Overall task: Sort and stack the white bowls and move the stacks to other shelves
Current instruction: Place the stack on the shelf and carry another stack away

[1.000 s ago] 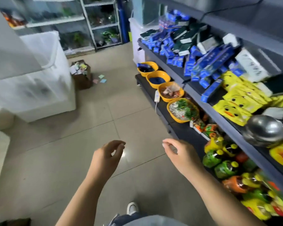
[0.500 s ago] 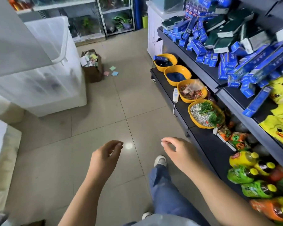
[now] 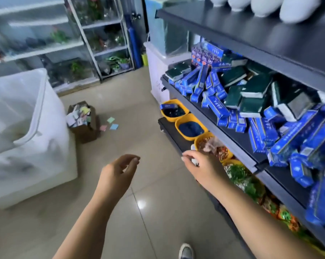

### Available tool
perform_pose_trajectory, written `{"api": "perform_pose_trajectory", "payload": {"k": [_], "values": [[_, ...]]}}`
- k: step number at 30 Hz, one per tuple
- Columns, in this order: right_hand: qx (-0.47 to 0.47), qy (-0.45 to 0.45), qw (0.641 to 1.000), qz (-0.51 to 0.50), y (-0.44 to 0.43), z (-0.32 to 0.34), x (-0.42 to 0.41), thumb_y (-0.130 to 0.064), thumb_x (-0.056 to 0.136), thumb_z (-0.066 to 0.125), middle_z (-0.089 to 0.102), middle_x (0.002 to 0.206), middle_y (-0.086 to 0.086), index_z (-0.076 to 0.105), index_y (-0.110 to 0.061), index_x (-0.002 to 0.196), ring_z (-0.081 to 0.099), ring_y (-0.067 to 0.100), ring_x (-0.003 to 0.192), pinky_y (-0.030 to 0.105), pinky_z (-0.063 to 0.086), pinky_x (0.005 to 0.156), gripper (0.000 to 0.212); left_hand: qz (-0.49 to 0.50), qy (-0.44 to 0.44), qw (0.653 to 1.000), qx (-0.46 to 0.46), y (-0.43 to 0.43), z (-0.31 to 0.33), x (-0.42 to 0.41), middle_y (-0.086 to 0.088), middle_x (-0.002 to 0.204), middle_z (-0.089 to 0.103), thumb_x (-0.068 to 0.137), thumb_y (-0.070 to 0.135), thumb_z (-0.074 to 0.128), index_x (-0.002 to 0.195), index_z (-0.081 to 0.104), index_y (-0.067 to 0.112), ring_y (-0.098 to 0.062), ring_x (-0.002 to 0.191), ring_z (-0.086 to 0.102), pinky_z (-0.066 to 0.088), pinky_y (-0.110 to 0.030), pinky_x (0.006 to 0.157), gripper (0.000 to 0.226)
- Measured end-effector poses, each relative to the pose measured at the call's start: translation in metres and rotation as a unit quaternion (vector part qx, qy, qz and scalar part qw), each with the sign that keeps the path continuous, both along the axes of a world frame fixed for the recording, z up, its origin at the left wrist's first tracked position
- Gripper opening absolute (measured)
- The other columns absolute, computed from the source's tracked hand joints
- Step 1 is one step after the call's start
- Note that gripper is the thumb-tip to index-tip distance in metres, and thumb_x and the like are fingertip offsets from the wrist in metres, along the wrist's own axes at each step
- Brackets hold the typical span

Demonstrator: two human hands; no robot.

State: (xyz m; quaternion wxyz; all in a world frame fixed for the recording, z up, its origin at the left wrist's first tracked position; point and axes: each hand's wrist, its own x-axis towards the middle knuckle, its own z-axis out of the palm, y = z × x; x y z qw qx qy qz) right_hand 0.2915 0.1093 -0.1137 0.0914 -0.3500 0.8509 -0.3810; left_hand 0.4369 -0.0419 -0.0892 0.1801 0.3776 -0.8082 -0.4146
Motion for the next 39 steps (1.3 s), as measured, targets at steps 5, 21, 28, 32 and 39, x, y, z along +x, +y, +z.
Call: {"api": "perform_pose_trajectory", "payload": {"k": [5,21,28,32,39], "values": [[-0.005,0.019,0.999,-0.043,-0.055,0.030,-0.071,-0.019,0.088,0.059,0.070,0.101,0.008,0.066,-0.007,0.106,0.063,0.022,0.090,0.022,0.039,0.076,0.023,-0.060,0.032,0.997,-0.036,-0.065,0.021,-0.091,0.005,0.083,0.067,0.088,0.020,0.058,0.080,0.065,0.027,-0.018,0.093,0.064,0.048,-0.032,0.086,0.013],[0.004,0.064,0.956,-0.287,-0.166,0.092,-0.223,-0.023,0.088,0.058,0.069,0.103,0.004,0.067,-0.011,0.106,0.062,0.019,0.097,0.025,0.042,0.082,0.024,-0.371,0.106,0.911,-0.144,-0.219,0.080,-0.343,0.009,0.090,0.064,0.090,0.020,0.054,0.098,0.069,0.015,-0.011,0.085,0.059,0.038,-0.013,0.066,0.017],[-0.032,0.113,0.912,-0.392,-0.148,0.122,-0.259,-0.016,0.084,0.062,0.072,0.092,0.006,0.071,-0.008,0.092,0.060,0.011,0.083,0.028,0.044,0.081,0.014,-0.454,0.170,0.865,-0.131,-0.214,0.111,-0.422,0.030,0.070,0.063,0.078,0.038,0.052,0.088,0.070,0.019,-0.022,0.074,0.062,0.042,-0.021,0.069,0.027],[-0.035,0.145,0.902,-0.406,-0.124,0.144,-0.292,-0.017,0.085,0.062,0.071,0.093,0.003,0.071,-0.009,0.094,0.062,0.013,0.085,0.018,0.040,0.078,0.015,-0.492,0.212,0.837,-0.111,-0.182,0.125,-0.473,0.036,0.069,0.060,0.072,0.045,0.048,0.088,0.071,0.019,0.011,0.075,0.058,0.038,-0.003,0.066,0.038],[-0.035,0.122,0.883,-0.452,-0.063,0.158,-0.396,-0.031,0.085,0.062,0.066,0.105,-0.002,0.066,-0.016,0.104,0.058,0.012,0.097,0.017,0.040,0.080,0.025,-0.524,0.213,0.808,-0.167,-0.128,0.124,-0.576,0.000,0.099,0.071,0.081,0.037,0.056,0.095,0.072,0.009,-0.005,0.091,0.061,0.037,-0.012,0.079,0.034]]}}
